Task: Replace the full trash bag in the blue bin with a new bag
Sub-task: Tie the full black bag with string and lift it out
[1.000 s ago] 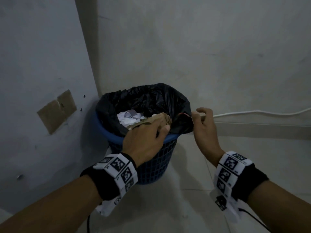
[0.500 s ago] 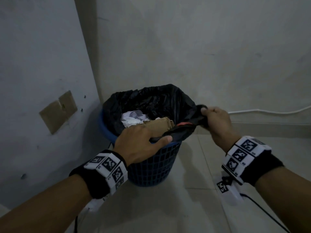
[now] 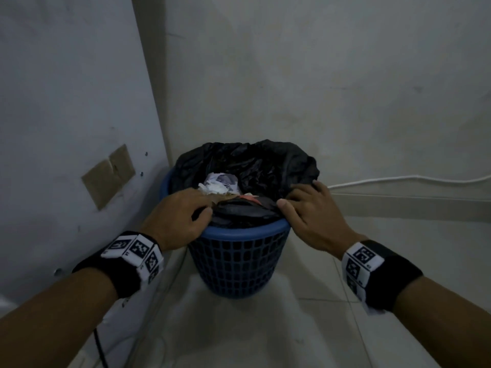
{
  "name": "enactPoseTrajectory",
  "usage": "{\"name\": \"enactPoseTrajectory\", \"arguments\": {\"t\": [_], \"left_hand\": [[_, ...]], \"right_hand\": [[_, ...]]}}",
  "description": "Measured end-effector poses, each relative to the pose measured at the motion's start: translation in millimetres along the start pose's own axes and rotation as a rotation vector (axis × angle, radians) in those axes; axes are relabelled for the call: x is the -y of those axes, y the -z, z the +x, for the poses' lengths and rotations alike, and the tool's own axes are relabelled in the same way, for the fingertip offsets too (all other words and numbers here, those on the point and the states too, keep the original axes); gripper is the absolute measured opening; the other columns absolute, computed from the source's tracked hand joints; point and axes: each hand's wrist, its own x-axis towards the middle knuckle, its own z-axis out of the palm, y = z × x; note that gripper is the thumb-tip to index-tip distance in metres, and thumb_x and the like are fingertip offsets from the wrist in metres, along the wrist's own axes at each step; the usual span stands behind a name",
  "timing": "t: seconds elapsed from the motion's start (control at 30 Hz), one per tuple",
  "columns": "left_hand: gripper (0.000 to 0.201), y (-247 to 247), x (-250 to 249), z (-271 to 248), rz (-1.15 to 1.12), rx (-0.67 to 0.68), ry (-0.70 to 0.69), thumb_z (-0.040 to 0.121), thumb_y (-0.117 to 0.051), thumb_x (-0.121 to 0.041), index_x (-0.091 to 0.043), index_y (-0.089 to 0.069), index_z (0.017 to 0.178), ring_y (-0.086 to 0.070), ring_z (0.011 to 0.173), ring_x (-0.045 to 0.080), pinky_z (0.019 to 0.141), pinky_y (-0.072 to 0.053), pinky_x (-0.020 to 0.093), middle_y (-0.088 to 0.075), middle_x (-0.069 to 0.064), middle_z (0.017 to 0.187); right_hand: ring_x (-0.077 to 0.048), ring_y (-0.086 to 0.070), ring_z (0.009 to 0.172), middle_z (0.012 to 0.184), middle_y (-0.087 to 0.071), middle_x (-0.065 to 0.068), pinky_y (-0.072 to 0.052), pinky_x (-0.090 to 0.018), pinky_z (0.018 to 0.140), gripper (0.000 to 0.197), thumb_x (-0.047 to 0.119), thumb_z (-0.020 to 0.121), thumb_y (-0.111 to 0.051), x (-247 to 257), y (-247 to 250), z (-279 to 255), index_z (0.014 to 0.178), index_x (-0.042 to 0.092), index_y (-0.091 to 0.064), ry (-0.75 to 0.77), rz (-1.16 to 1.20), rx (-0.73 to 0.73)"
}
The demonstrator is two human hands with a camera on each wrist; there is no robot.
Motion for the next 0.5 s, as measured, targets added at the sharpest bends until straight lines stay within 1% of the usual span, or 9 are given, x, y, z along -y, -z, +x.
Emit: {"name": "enactPoseTrajectory", "arguments": {"t": [0.03, 0.07, 0.13, 0.2, 0.27, 0.33, 0.4, 0.47, 0.5], "left_hand": [[0.040, 2, 2, -1, -0.017, 0.005, 0.015, 0.085, -0.034, -0.038, -0.012, -0.065, 0.087, -0.050, 0.080, 0.009, 0.071, -0.045, 0.031, -0.060, -0.001, 0.087], [0.042, 3, 4, -1, -0.029, -0.003, 0.029, 0.084, -0.032, -0.035, -0.013, -0.064, 0.099, -0.051, 0.089, 0.010, 0.078, -0.045, 0.029, -0.060, -0.001, 0.098], [0.045, 5, 4, -3, -0.035, -0.056, 0.055, 0.086, -0.030, -0.030, -0.013, -0.060, 0.114, -0.052, 0.102, 0.016, 0.089, -0.043, 0.029, -0.056, 0.002, 0.116], [0.045, 6, -2, -2, -0.005, -0.145, 0.048, 0.091, -0.029, -0.028, -0.011, -0.058, 0.120, -0.053, 0.108, 0.023, 0.094, -0.043, 0.034, -0.055, 0.007, 0.122], [0.044, 4, -20, 4, -0.017, -0.193, 0.015, 0.097, -0.028, -0.029, -0.011, -0.057, 0.124, -0.053, 0.113, 0.024, 0.098, -0.043, 0.036, -0.055, 0.008, 0.125], [0.046, -1, -44, 11, -0.080, -0.164, 0.009, 0.099, -0.026, -0.034, -0.013, -0.056, 0.128, -0.052, 0.119, 0.020, 0.102, -0.040, 0.032, -0.056, 0.005, 0.129], [0.047, -10, -66, 14, -0.111, -0.112, 0.060, 0.100, -0.026, -0.040, -0.018, -0.053, 0.131, -0.048, 0.124, 0.014, 0.103, -0.037, 0.025, -0.054, 0.000, 0.134], [0.046, -19, -82, 16, -0.095, -0.057, 0.130, 0.100, -0.027, -0.045, -0.023, -0.049, 0.135, -0.047, 0.124, 0.011, 0.099, -0.035, 0.021, -0.052, -0.005, 0.136], [0.046, -23, -87, 16, -0.086, -0.022, 0.164, 0.100, -0.028, -0.046, -0.024, -0.047, 0.136, -0.047, 0.123, 0.011, 0.099, -0.036, 0.023, -0.051, -0.006, 0.136]], "right_hand": [[-0.030, -0.059, 0.092, 0.083, -0.067, -0.003, -0.036, -0.048, 0.100, 0.071, 0.046, 0.103, -0.014, 6, -3, -2, 0.083, 0.015, -0.074, -0.004, -0.030, -0.047], [-0.030, -0.056, 0.081, 0.075, -0.063, -0.003, -0.038, -0.047, 0.096, 0.063, 0.039, 0.103, -0.020, 13, -4, -4, 0.079, 0.013, -0.071, -0.011, -0.058, -0.104], [-0.028, -0.050, 0.072, 0.070, -0.059, -0.002, -0.041, -0.047, 0.091, 0.053, 0.032, 0.102, -0.023, 27, -4, -8, 0.078, 0.013, -0.066, -0.030, -0.095, -0.163], [-0.026, -0.046, 0.072, 0.071, -0.057, 0.000, -0.040, -0.045, 0.085, 0.048, 0.033, 0.102, -0.019, 42, -3, -10, 0.082, 0.018, -0.059, -0.049, -0.104, -0.158], [-0.023, -0.043, 0.073, 0.072, -0.054, 0.002, -0.037, -0.041, 0.082, 0.040, 0.036, 0.101, -0.021, 54, -5, -11, 0.084, 0.021, -0.054, -0.073, -0.034, -0.148], [-0.019, -0.044, 0.077, 0.078, -0.053, 0.005, -0.033, -0.037, 0.082, 0.035, 0.041, 0.099, -0.029, 58, -6, -10, 0.089, 0.023, -0.056, -0.105, 0.187, -0.179], [-0.016, -0.047, 0.084, 0.087, -0.054, 0.004, -0.034, -0.031, 0.081, 0.032, 0.042, 0.098, -0.037, 55, -2, -8, 0.095, 0.020, -0.060, -0.123, 0.427, -0.246], [-0.018, -0.048, 0.089, 0.092, -0.055, 0.002, -0.037, -0.028, 0.079, 0.029, 0.039, 0.098, -0.043, 45, 7, -4, 0.096, 0.017, -0.061, -0.150, 0.515, -0.362], [-0.019, -0.048, 0.090, 0.092, -0.054, 0.001, -0.038, -0.029, 0.079, 0.028, 0.039, 0.097, -0.044, 39, 11, -3, 0.095, 0.016, -0.060, -0.192, 0.502, -0.421]]}}
